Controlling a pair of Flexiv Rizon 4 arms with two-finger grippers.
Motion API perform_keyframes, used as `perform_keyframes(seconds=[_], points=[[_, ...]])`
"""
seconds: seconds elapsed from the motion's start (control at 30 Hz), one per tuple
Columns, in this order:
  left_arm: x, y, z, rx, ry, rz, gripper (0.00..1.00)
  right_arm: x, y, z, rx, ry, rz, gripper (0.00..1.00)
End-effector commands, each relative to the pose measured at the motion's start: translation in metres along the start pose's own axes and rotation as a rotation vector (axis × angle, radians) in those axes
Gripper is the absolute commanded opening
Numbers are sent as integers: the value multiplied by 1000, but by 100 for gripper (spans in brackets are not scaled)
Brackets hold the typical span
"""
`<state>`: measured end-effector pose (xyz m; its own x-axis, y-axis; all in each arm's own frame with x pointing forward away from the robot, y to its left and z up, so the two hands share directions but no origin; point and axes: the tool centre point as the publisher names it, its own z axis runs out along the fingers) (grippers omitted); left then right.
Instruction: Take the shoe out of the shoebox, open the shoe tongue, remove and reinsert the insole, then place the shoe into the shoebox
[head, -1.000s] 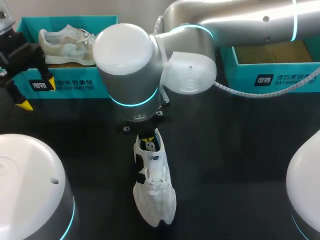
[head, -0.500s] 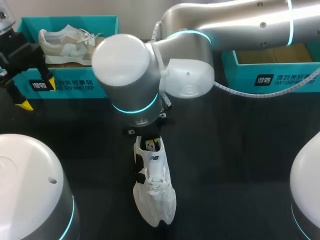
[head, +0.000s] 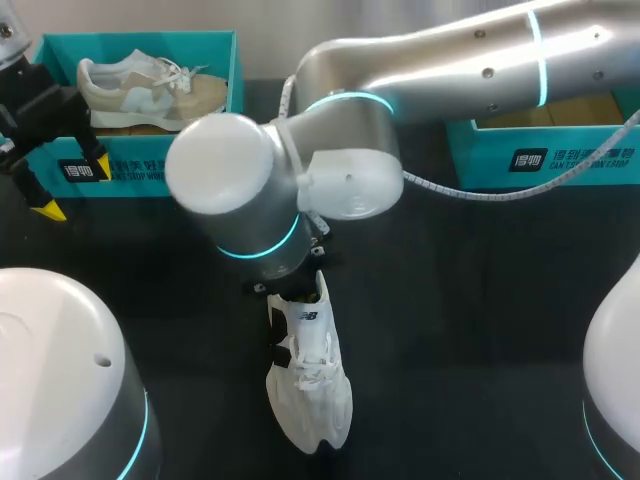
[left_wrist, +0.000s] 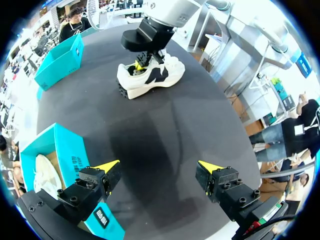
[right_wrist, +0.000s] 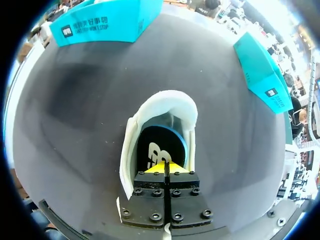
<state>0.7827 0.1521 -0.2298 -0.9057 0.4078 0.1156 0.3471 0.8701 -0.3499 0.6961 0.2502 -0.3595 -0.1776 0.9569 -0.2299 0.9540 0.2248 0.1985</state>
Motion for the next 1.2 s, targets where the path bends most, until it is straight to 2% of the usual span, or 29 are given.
perform_keyframes(seconds=[0.03,0.13,0.33,0.47,0.73,1.0,1.13,1.2], points=[[1,0,-1,-3,-1,0,100,13,-7,13,-37,-89,321,0],[1,0,-1,-3,-1,0,100,14,-5,20,-21,-79,325,0],[1,0,-1,-3,-1,0,100,12,-10,-5,-59,-134,347,0],[1,0,-1,-3,-1,0,100,6,-16,-9,-57,-168,361,0],[1,0,-1,-3,-1,0,100,-5,-15,9,-10,-222,387,0],[1,0,-1,-3,-1,0,100,-12,-10,44,46,-136,400,0],[1,0,-1,-3,-1,0,100,-10,-9,47,61,-92,395,0],[1,0,-1,-3,-1,0,100,-10,-8,38,39,-77,395,0]])
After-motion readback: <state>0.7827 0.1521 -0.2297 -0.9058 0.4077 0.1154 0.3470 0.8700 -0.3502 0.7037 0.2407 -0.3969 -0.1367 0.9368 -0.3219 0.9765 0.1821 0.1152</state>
